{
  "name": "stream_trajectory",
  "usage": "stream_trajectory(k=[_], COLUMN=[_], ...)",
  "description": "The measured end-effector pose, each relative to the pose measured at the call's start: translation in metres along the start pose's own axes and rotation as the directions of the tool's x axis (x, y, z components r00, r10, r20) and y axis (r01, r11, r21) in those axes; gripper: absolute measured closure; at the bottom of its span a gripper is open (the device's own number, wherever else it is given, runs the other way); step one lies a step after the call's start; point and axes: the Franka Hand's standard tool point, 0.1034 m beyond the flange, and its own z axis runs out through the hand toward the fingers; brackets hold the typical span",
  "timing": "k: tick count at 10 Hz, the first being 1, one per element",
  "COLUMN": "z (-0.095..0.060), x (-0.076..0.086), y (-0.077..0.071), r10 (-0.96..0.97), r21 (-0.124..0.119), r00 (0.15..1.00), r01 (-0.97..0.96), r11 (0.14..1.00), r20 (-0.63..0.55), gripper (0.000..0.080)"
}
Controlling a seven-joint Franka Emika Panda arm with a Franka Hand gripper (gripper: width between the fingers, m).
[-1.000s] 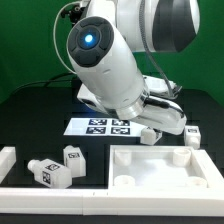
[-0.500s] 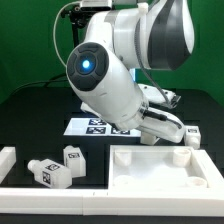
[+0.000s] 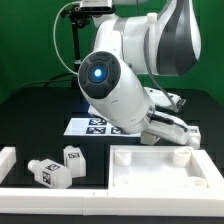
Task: Assemble one leg
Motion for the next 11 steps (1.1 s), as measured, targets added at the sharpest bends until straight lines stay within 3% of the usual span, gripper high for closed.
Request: stream_trajectory(k=[1, 2, 3, 4, 5, 8, 9, 10, 11], z=[0.000, 0.000, 0.000, 0.000, -0.001, -0.007, -0.030, -0.069, -0.096], x=[0.000, 0.000, 0.000, 0.000, 0.000, 0.001, -0.008, -0.013, -0.010], y=[0.000, 0.000, 0.000, 0.001, 0.000, -0.003, -0.006, -0.010, -0.012], r10=[0.000, 0.001, 0.001, 0.001, 0.001, -0.006, -0.018, -0.042, -0.068], r21=[0.000, 0.001, 0.001, 0.001, 0.002, 0.009, 0.026, 0.053, 0.062], r00=[1.000, 1.000, 1.000, 1.000, 1.000, 1.000, 0.999, 0.994, 0.974], r01=[0.000, -0.001, -0.001, -0.001, -0.001, 0.006, 0.019, 0.048, 0.083], r11=[1.000, 1.000, 1.000, 1.000, 1.000, 1.000, 0.999, 0.997, 0.995], r20=[0.000, 0.000, 0.000, 0.000, 0.000, -0.026, -0.033, -0.105, -0.217], gripper=[0.0150, 0.0257, 0.0257, 0.0440, 0.0512, 0.0512, 0.0512, 0.0512, 0.0512])
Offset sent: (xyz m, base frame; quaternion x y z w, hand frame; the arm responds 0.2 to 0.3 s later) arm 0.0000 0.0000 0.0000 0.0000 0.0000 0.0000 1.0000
